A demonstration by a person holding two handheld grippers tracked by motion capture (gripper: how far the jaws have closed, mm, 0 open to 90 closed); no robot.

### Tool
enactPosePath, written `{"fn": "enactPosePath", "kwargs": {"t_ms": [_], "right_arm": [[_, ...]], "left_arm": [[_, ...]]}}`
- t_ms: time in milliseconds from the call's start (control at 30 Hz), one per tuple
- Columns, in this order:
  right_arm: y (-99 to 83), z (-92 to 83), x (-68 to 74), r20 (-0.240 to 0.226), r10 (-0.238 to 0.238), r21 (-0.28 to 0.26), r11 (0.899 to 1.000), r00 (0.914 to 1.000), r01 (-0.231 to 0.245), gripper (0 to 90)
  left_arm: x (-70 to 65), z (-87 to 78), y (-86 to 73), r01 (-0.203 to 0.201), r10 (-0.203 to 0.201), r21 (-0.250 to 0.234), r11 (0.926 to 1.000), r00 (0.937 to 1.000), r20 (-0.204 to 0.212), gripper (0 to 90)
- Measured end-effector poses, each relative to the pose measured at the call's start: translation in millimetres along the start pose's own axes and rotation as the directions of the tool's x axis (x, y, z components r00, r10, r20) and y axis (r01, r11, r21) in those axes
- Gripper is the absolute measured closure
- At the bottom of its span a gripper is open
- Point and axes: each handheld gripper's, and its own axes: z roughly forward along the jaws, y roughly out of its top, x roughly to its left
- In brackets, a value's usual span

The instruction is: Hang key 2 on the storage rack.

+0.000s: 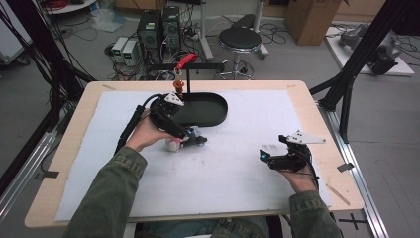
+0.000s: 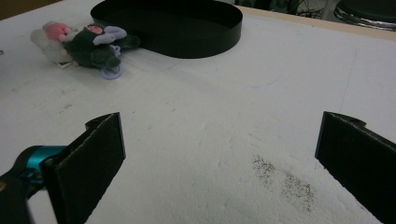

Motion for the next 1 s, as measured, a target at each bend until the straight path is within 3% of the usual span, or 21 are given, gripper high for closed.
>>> {"fn": "enactPosePath", "kwargs": {"t_ms": [600,800,1000], "right_arm": [[-0.1,0.3,0.3,0.001,0.002,0.004,1.000,1.0000,-0.002,0.6],[-0.8,0.4,0.5,0.000,-0.005,0.011,1.000,1.0000,0.005,0.6],[-0.8,0.5,0.8,0.001,-0.005,0.011,1.000,1.0000,0.005,0.6]], "left_arm": [[2.2,24.9,-21.4,0.025,-0.028,0.097,0.9950,0.9993,0.025,1.7],[3.7,29.2,-25.2,0.011,-0.016,0.147,0.9891,0.9994,0.032,1.7],[4.7,33.3,-29.2,0.023,-0.033,0.195,0.9805,0.9985,0.045,2.9]]}}
